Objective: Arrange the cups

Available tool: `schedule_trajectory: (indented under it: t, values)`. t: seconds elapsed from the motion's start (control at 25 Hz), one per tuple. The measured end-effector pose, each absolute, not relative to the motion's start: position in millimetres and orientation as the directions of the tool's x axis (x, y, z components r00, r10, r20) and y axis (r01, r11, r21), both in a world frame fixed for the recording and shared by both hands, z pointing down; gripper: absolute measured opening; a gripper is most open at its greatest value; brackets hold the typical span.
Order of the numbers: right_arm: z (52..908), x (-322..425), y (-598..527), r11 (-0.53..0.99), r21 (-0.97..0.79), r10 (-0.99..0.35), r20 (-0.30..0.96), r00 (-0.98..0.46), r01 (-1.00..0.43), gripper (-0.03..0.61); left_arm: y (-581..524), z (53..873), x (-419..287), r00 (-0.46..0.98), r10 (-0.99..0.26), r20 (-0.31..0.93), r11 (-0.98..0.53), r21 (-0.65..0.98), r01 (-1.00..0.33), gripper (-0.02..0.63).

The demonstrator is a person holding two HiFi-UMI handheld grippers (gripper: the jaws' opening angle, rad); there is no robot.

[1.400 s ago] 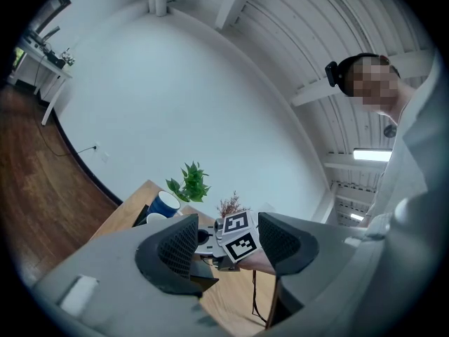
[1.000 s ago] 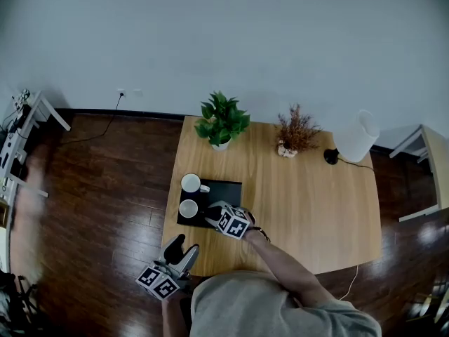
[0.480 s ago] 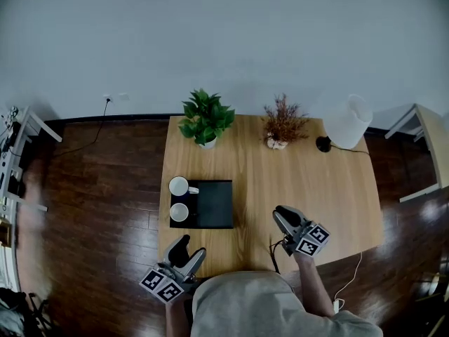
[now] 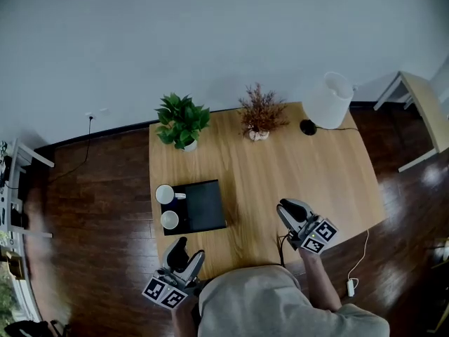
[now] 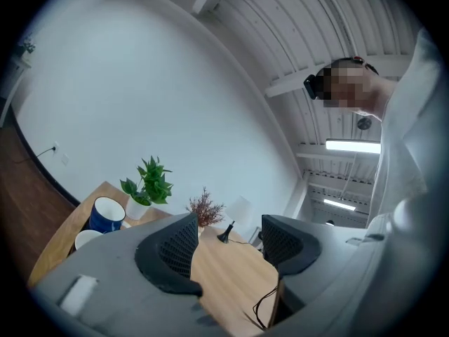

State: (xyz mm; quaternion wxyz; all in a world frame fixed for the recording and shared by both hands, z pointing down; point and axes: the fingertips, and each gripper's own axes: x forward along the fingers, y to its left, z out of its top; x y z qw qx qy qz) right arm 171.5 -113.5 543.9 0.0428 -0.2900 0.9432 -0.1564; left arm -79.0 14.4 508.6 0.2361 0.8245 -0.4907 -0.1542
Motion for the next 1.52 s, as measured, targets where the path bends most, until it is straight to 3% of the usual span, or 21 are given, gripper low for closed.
schedule_trajectory:
  t: [0.68,1.52]
  values:
    - [546,110,-98,0.872,-0.222,-0.435,0.056,-0.899,-0.436,0.074,20,506,-87,0.464,-0.884,-0.059,-0.414,0.562,-0.716,0.284]
    - [547,89,-80,0.905,-0.207,-0.359,0.095,-0.928,-0.371,0.074,28,509,-96,0.424,-0.901,-0.088,-0.389,0.594,-0.704,0.278]
